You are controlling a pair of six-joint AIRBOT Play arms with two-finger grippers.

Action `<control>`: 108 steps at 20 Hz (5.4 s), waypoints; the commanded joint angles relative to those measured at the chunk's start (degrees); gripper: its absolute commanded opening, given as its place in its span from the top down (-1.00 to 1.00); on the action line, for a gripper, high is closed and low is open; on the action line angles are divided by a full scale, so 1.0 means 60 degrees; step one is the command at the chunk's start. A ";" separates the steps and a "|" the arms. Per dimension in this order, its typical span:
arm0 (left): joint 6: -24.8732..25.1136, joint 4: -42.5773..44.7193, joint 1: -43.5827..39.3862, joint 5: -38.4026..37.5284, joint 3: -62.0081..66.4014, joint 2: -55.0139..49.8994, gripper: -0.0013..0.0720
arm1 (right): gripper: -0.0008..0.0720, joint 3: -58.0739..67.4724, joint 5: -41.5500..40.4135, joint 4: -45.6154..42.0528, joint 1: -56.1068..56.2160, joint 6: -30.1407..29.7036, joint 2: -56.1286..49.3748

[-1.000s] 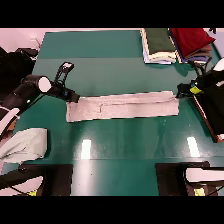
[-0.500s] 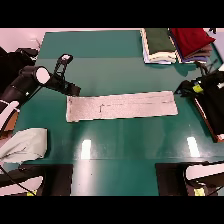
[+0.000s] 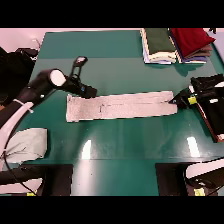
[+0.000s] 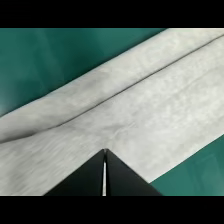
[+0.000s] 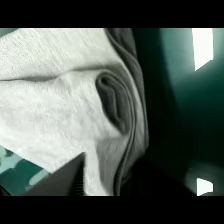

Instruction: Fold the shirts.

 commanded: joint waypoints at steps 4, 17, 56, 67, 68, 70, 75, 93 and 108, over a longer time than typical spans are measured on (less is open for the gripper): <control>-0.0251 -0.1271 -0.1009 0.0965 0.1067 -0.2018 0.90 | 0.94 0.1501 0.0419 0.0459 0.1297 -0.0670 0.0488; -0.0168 -0.2375 -0.1362 0.1282 0.2470 -0.3978 0.90 | 0.94 0.4091 0.0353 0.1698 0.4597 0.0594 0.3071; 0.0109 0.1137 0.2379 -0.1559 0.3322 0.1191 0.90 | -0.61 0.0645 -0.3173 0.2426 0.6674 0.1086 -0.0605; 0.0415 0.0109 0.1541 -0.1104 0.3322 0.1191 0.90 | 0.94 0.4087 -0.3756 0.2040 0.8459 0.0750 -0.2014; 0.0546 0.0113 0.1224 -0.1067 0.3322 0.1191 0.90 | 0.94 0.4146 -0.3708 0.1603 0.8138 0.0863 -0.1690; 0.0579 0.0117 0.0670 -0.1067 0.3322 0.1195 0.90 | 0.94 0.4124 -0.3421 0.0532 0.7220 0.1209 -0.0892; 0.0576 0.0109 0.0015 -0.1053 0.3322 0.1191 0.90 | 0.94 0.4120 -0.1774 -0.1643 0.3916 0.1563 0.1009; 0.0484 0.0025 0.0015 -0.1188 0.3322 0.1191 0.90 | 0.94 0.4135 -0.4688 -0.1541 -0.2011 0.1166 0.2881; 0.0503 0.0040 0.0015 -0.1956 0.3322 0.1191 0.90 | 0.94 0.3559 -0.2779 -0.4681 -0.2051 0.0831 0.4608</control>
